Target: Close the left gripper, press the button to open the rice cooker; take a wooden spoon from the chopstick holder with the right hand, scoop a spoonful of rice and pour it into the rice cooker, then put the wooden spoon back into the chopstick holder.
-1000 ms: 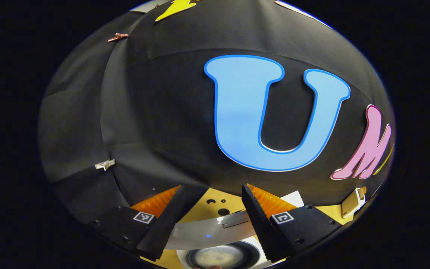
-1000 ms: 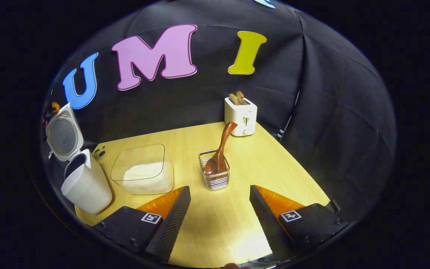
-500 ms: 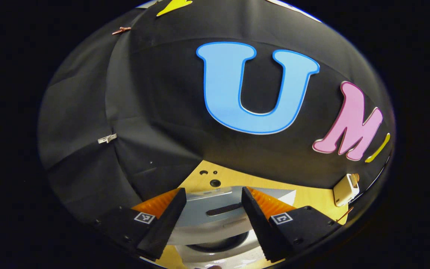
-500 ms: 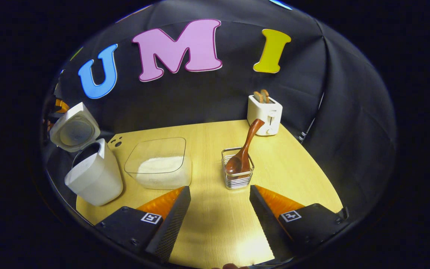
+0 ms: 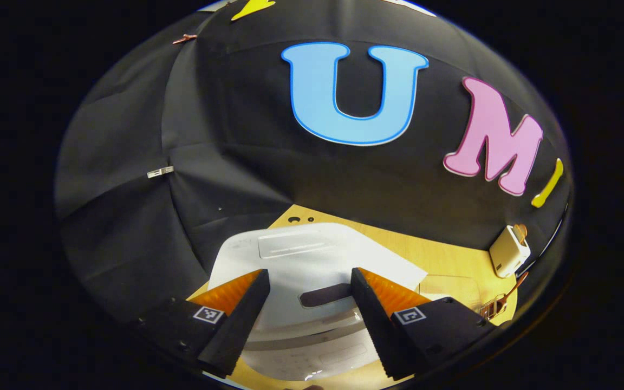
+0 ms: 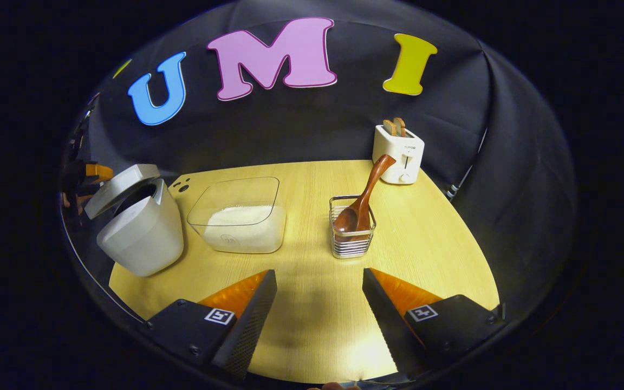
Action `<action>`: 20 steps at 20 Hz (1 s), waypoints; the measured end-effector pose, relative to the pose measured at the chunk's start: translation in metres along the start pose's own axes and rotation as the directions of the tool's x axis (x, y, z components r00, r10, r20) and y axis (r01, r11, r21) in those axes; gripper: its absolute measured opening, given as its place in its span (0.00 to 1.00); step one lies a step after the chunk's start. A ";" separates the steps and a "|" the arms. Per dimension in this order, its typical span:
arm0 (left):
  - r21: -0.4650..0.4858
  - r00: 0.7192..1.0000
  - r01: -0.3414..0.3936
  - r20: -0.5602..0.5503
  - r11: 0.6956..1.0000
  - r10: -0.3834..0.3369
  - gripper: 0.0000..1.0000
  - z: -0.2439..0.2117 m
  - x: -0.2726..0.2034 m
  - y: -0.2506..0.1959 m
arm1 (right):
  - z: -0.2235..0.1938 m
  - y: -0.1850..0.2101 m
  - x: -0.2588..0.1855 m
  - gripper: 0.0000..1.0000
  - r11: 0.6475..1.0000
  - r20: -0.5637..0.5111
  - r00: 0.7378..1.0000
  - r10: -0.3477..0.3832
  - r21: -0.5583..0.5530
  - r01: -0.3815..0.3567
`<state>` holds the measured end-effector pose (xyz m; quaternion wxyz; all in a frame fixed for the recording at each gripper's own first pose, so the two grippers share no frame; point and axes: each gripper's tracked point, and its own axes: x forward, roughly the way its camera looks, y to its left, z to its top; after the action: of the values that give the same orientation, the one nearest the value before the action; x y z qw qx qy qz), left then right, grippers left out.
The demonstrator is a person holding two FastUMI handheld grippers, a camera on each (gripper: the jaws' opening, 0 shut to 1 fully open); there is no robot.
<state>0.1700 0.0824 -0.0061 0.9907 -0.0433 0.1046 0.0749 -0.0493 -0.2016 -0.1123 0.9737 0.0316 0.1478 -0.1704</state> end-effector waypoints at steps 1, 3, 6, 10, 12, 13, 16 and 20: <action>0.001 1.000 -0.009 -0.005 1.000 0.009 0.99 -0.008 0.002 -0.002 | -0.002 0.000 -0.001 0.99 1.000 -0.001 1.000 0.006 -0.005 -0.006; 0.022 1.000 -0.027 -0.004 0.999 0.027 0.99 -0.020 0.006 -0.004 | -0.005 0.000 -0.002 0.99 1.000 0.001 1.000 0.022 -0.006 -0.022; 0.046 0.999 -0.040 0.001 0.998 0.041 0.99 -0.032 0.012 -0.009 | -0.008 0.003 -0.002 0.99 0.998 0.010 0.999 0.053 -0.022 -0.053; 0.083 0.998 -0.041 -0.035 0.996 0.044 0.99 -0.050 0.023 -0.017 | -0.009 0.004 -0.005 0.99 0.997 0.024 0.997 0.074 -0.034 -0.073; 0.087 0.999 -0.044 -0.012 0.995 0.045 1.00 -0.049 0.027 -0.018 | -0.012 0.005 -0.006 0.99 0.996 0.025 0.996 0.082 -0.023 -0.081; 0.094 0.999 -0.045 -0.002 0.995 0.045 0.99 -0.049 0.026 -0.019 | -0.013 0.006 -0.007 0.99 0.996 0.027 0.996 0.084 -0.018 -0.083; 0.139 0.999 -0.034 -0.011 0.990 0.036 1.00 -0.052 0.029 -0.021 | -0.019 0.007 -0.008 0.99 0.996 0.024 0.996 0.087 -0.003 -0.087; 0.134 0.999 -0.018 -0.023 0.991 0.022 0.99 -0.046 0.029 -0.025 | -0.020 0.014 -0.011 0.99 0.996 0.029 0.995 0.092 0.019 -0.093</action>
<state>0.1932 0.0570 -0.0550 0.9893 0.0232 0.1220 0.0771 -0.0599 -0.1824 -0.1284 0.9821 0.0458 0.1310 -0.1271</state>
